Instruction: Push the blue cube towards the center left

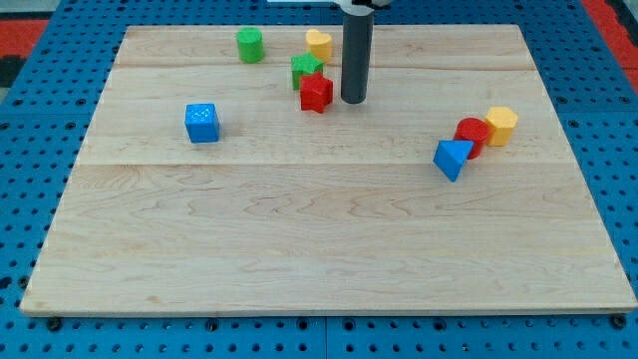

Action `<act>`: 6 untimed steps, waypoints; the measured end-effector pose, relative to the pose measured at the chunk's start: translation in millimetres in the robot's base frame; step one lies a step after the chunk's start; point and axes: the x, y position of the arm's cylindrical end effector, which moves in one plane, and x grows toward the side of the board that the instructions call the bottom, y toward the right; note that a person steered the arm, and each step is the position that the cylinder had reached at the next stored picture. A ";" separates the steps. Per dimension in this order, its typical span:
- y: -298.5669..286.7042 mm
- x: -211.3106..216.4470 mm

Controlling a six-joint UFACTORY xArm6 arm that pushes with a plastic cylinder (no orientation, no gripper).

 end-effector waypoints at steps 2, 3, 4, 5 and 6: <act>-12.4 0.0; -26.4 0.0; -9.1 2.9; 34.5 26.1; -54.4 39.5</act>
